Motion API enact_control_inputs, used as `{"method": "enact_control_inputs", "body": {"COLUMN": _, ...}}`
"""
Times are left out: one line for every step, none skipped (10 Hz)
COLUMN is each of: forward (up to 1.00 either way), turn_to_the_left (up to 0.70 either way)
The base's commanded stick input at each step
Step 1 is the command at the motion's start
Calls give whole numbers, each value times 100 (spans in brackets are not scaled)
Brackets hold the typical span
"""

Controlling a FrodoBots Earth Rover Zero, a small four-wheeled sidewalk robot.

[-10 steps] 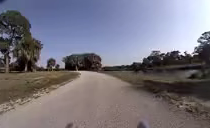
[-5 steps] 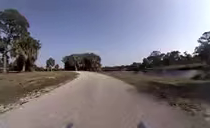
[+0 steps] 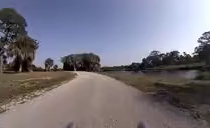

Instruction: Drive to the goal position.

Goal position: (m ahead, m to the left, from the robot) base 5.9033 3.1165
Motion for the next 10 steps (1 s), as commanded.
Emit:
{"method": "enact_control_inputs", "body": {"forward": 100, "turn_to_the_left": 4}}
{"method": "enact_control_inputs", "body": {"forward": 100, "turn_to_the_left": 28}}
{"method": "enact_control_inputs", "body": {"forward": 100, "turn_to_the_left": 38}}
{"method": "enact_control_inputs", "body": {"forward": 100, "turn_to_the_left": 40}}
{"method": "enact_control_inputs", "body": {"forward": 100, "turn_to_the_left": 40}}
{"method": "enact_control_inputs", "body": {"forward": 100, "turn_to_the_left": 23}}
{"method": "enact_control_inputs", "body": {"forward": 100, "turn_to_the_left": 0}}
{"method": "enact_control_inputs", "body": {"forward": 100, "turn_to_the_left": 0}}
{"method": "enact_control_inputs", "body": {"forward": 100, "turn_to_the_left": 0}}
{"method": "enact_control_inputs", "body": {"forward": 100, "turn_to_the_left": 5}}
